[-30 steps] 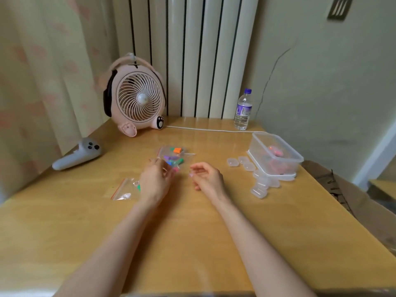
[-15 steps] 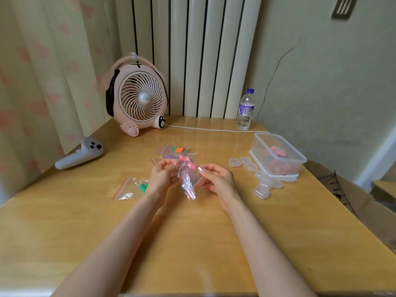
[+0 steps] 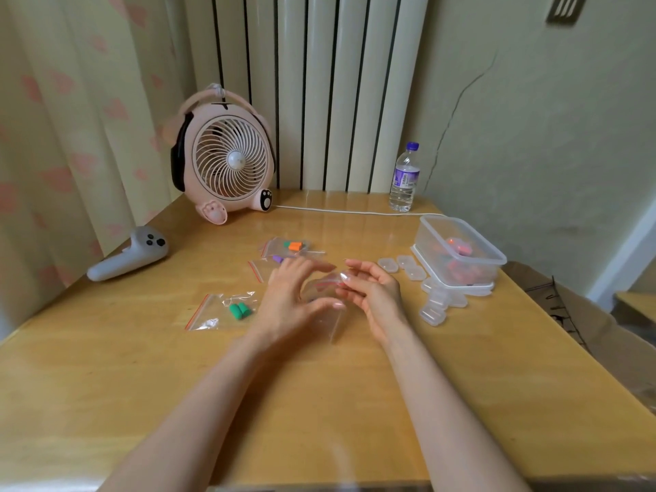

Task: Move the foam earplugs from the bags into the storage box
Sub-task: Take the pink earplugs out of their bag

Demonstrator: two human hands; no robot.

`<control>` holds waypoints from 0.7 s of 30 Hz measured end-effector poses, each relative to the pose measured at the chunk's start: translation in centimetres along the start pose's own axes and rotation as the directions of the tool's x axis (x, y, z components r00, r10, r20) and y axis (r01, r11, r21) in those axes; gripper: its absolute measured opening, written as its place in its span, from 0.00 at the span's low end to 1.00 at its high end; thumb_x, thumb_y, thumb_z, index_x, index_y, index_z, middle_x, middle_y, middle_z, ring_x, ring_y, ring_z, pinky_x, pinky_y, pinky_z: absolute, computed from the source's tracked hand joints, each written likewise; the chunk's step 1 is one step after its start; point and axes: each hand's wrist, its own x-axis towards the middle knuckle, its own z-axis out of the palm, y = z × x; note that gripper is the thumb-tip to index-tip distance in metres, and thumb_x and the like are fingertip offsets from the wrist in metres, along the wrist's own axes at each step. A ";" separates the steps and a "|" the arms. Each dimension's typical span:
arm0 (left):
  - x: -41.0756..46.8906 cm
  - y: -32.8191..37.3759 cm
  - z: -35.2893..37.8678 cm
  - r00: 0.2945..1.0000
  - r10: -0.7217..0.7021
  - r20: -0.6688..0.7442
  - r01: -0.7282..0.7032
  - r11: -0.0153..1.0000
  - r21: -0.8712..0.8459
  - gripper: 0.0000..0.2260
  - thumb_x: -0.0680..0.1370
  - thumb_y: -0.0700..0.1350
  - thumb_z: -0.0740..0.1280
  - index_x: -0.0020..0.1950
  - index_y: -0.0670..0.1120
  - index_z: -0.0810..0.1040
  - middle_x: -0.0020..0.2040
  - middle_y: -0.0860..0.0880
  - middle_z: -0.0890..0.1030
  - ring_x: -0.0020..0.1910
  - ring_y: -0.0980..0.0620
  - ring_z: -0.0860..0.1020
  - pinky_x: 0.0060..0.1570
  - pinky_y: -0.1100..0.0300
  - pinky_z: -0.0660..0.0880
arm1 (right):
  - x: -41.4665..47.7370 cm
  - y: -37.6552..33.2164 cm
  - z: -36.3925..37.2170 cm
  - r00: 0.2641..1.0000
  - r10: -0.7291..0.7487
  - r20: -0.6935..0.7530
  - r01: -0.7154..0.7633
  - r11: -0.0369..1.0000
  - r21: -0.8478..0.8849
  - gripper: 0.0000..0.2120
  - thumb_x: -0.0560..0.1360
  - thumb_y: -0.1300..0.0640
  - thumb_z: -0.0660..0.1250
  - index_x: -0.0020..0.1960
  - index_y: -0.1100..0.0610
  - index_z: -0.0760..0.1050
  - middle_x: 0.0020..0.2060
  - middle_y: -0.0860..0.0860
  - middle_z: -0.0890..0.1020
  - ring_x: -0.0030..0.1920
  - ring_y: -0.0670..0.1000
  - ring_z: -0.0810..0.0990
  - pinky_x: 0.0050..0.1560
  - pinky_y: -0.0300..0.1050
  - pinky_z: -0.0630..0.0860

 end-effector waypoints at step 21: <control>0.4 1.4 -0.5 0.886 -0.464 0.022 0.403 0.744 -0.533 0.04 0.76 0.39 0.67 0.44 0.42 0.81 0.36 0.51 0.83 0.31 0.58 0.79 0.32 0.65 0.76 | -0.6 -0.6 0.4 0.982 -0.162 0.093 0.178 0.962 -0.209 0.07 0.72 0.70 0.68 0.42 0.60 0.78 0.32 0.52 0.79 0.30 0.45 0.75 0.33 0.36 0.71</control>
